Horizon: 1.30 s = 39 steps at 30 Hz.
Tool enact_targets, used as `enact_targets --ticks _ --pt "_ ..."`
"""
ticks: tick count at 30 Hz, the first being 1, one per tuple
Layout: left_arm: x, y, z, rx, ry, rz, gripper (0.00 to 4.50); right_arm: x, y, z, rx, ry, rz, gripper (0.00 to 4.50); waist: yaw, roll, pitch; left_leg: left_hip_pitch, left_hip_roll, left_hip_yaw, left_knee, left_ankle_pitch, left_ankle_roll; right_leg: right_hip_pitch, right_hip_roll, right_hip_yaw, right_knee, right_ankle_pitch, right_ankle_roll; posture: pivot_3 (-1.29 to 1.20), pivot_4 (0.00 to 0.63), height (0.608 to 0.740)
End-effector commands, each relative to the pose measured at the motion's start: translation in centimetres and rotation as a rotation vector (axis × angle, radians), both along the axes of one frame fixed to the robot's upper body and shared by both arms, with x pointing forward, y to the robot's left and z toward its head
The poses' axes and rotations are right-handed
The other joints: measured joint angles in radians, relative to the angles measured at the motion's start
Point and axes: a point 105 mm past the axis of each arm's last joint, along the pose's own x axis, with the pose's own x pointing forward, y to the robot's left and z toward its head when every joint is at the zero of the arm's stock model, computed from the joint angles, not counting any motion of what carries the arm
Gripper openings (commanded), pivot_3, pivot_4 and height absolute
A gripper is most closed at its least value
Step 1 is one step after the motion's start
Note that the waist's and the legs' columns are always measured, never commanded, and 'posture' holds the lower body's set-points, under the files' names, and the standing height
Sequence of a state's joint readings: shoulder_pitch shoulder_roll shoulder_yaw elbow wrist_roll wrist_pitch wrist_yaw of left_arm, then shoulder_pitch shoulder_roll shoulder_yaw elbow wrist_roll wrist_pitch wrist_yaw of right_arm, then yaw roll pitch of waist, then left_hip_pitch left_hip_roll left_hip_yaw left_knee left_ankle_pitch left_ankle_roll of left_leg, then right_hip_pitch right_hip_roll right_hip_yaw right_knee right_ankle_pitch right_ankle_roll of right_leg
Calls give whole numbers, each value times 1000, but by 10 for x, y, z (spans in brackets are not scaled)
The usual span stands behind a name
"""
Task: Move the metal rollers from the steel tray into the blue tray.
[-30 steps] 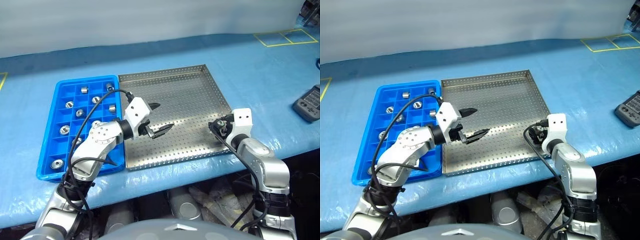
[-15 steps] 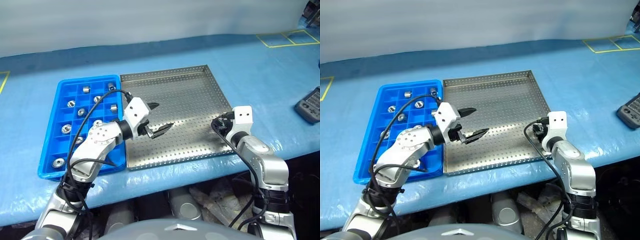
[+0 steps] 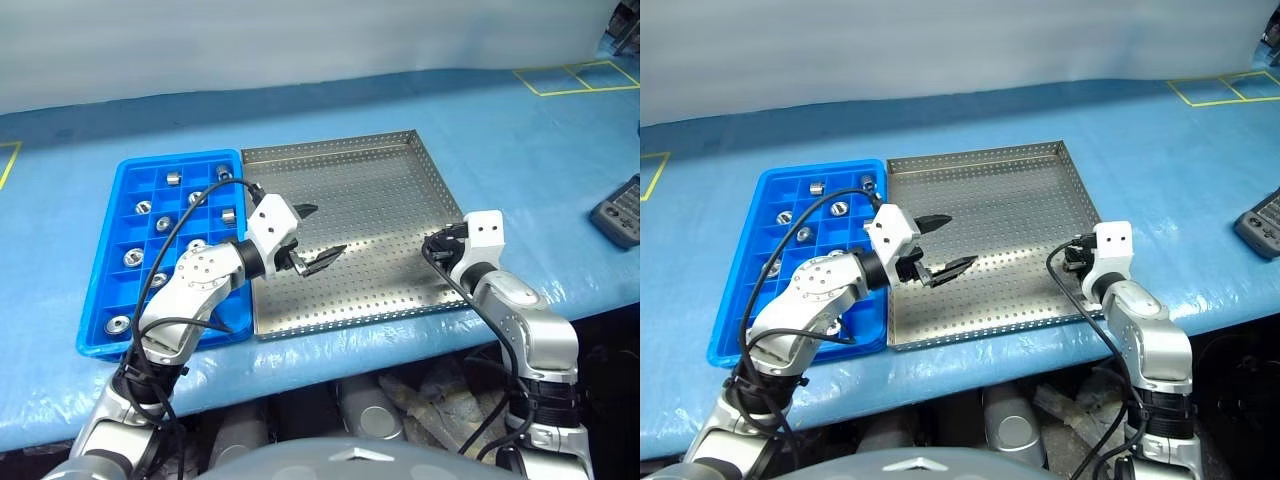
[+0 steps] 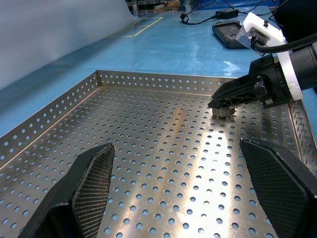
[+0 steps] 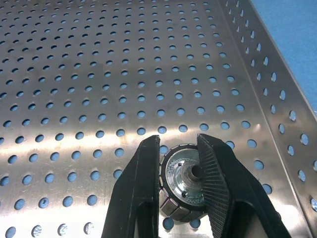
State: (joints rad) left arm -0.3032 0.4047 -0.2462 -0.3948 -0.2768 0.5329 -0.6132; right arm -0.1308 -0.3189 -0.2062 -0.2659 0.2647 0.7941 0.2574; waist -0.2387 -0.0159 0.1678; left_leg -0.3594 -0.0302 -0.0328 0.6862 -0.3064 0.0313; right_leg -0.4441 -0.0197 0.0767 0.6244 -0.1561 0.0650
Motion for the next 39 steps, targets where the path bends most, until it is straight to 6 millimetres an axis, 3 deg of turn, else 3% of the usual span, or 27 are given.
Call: enact_targets --ticks 1,11,15,20,24,31,39 --pt "-3 -1 14 -9 -59 -11 4410 2 9 25 -1 -97 38 823 0 0 0 0 0 0 0 0 0 0 0 0 0 0 0 -243 150 740" --pt "-4 4 14 -6 -59 6 4410 3 32 54 -1 -197 146 818 1 0 0 0 0 0 0 0 0 0 0 0 0 0 0 -228 150 740" --pt "-18 21 14 7 -45 31 4410 5 63 66 3 -239 265 815 -2 0 0 0 1 1 -1 0 0 -2 0 1 0 0 0 -204 150 740" --pt "-41 61 13 92 -19 147 4410 11 116 74 52 -264 502 815 5 -1 1 1 3 1 -1 0 0 -2 2 0 0 0 -1 -109 150 740" --pt "-54 90 22 147 -46 297 4410 14 161 76 84 -266 702 815 48 -2 2 1 3 0 0 0 0 -2 1 -2 0 -1 -1 -19 150 740" --pt "-78 128 22 189 -21 535 4410 12 215 73 108 -256 927 815 154 -3 2 -1 2 -6 -2 -1 -2 -3 -2 -9 0 1 -11 123 150 740" --pt "-96 139 5 169 50 629 4410 5 237 72 123 -250 1033 815 257 -3 2 -2 1 -16 -3 -1 -5 -1 -4 -20 -1 -3 -17 188 150 740"
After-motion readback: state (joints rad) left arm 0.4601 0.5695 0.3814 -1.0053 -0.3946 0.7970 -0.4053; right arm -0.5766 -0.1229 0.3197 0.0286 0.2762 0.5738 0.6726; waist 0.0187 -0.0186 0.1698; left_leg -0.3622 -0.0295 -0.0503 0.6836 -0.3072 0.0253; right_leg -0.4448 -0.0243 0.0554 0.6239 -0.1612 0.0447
